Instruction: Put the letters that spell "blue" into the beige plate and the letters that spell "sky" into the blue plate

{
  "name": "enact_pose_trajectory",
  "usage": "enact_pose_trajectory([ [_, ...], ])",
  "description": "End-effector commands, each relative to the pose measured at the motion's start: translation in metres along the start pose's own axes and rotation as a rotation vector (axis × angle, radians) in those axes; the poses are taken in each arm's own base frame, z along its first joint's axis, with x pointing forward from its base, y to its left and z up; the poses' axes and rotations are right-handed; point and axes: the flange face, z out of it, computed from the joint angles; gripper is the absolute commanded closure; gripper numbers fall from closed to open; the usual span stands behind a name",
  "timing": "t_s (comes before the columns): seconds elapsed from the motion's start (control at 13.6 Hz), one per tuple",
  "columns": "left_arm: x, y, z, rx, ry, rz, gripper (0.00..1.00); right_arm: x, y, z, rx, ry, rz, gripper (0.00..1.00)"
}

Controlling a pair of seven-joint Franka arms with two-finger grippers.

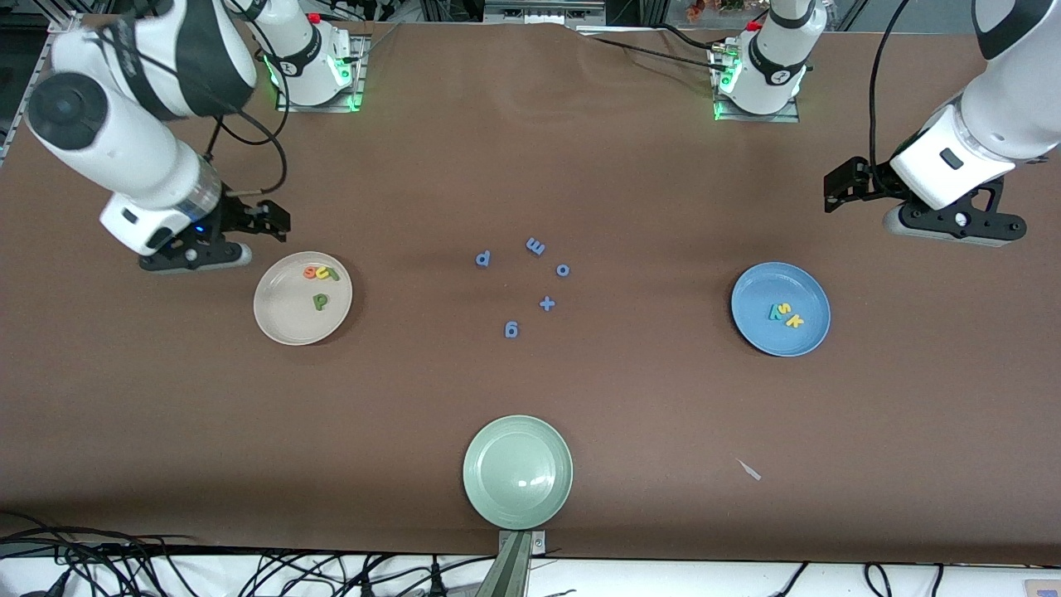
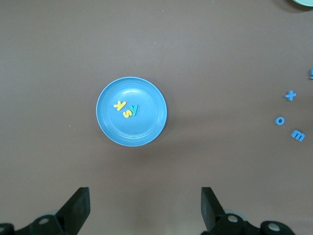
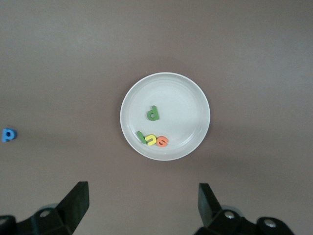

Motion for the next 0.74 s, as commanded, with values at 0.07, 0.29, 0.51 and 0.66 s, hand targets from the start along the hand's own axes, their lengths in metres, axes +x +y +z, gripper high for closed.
enact_pose_trajectory([
  [0.07, 0.002, 0.004, -0.007, -0.014, -0.002, 0.020, 0.00, -0.004, 0.005, -0.047, 0.019, 0.033, -0.004, 0.00],
  [0.29, 0.003, 0.001, -0.006, -0.015, -0.004, 0.016, 0.00, -0.004, 0.007, -0.062, 0.016, 0.038, -0.003, 0.00],
  [0.51, 0.003, -0.002, -0.006, -0.015, -0.004, 0.011, 0.00, -0.004, 0.019, -0.081, 0.011, 0.045, 0.013, 0.00],
  [0.66, 0.004, -0.001, -0.005, -0.014, -0.004, 0.012, 0.00, -0.004, 0.034, -0.088, 0.021, 0.046, 0.038, 0.00],
])
